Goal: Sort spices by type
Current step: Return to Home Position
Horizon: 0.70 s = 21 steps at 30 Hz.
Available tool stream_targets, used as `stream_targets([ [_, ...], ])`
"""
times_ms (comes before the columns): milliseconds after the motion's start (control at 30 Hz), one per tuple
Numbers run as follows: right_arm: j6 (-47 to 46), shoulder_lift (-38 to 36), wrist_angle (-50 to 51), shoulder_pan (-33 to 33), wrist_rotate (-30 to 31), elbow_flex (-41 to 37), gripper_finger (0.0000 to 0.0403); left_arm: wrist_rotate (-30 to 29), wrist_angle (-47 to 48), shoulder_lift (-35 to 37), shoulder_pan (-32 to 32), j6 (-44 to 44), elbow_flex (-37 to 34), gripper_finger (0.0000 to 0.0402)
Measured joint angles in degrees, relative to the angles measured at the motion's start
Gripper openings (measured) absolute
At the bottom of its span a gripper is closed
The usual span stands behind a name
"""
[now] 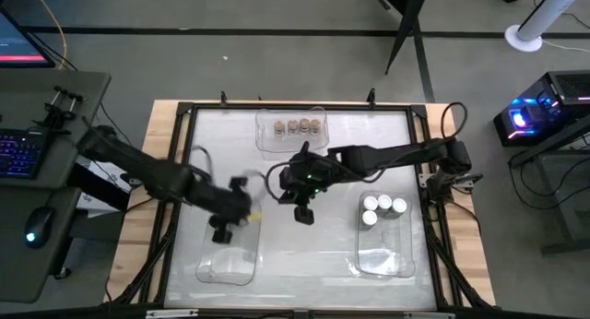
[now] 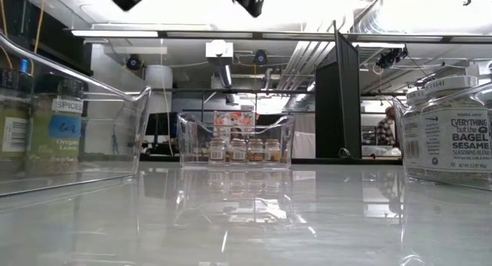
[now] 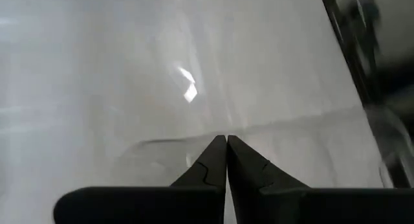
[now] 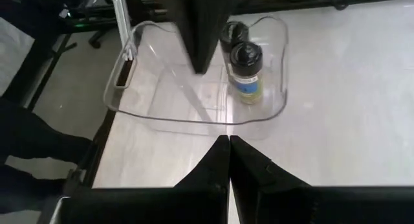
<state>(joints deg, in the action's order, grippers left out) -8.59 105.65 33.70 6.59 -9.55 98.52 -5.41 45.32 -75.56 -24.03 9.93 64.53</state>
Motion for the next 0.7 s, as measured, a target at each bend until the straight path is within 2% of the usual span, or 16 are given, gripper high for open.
stream_targets([
  [100, -0.04, -1.96, 2.57, -0.42, 0.59, 0.09, 0.0000, -6.43, -3.48, 8.04, 1.45, 2.43, -2.23, 0.0000],
  [200, -1.17, -3.58, 5.52, -0.63, 1.72, 0.09, 0.0000, -9.89, -10.48, 18.12, 3.27, 2.22, -8.16, 0.0000],
  [300, -3.36, -5.39, 8.45, -0.60, 3.49, 0.09, 0.0000, -10.38, -19.80, 27.83, 6.05, 1.52, -16.58, 0.0000],
  [433, -7.38, -7.00, 13.79, -0.29, 6.61, 0.09, 0.0000, -10.54, -37.20, 38.15, 9.66, 3.06, -30.86, 0.0000],
  [533, -10.70, -8.18, 18.15, 0.29, 9.40, 0.09, 0.0000, -10.27, -49.02, 43.09, 10.76, 5.88, -41.21, 0.0000],
  [700, -15.92, -10.51, 25.22, 1.77, 11.37, 0.07, 0.0000, -10.33, -58.54, 49.17, 11.37, 10.31, -52.90, 0.0000],
])
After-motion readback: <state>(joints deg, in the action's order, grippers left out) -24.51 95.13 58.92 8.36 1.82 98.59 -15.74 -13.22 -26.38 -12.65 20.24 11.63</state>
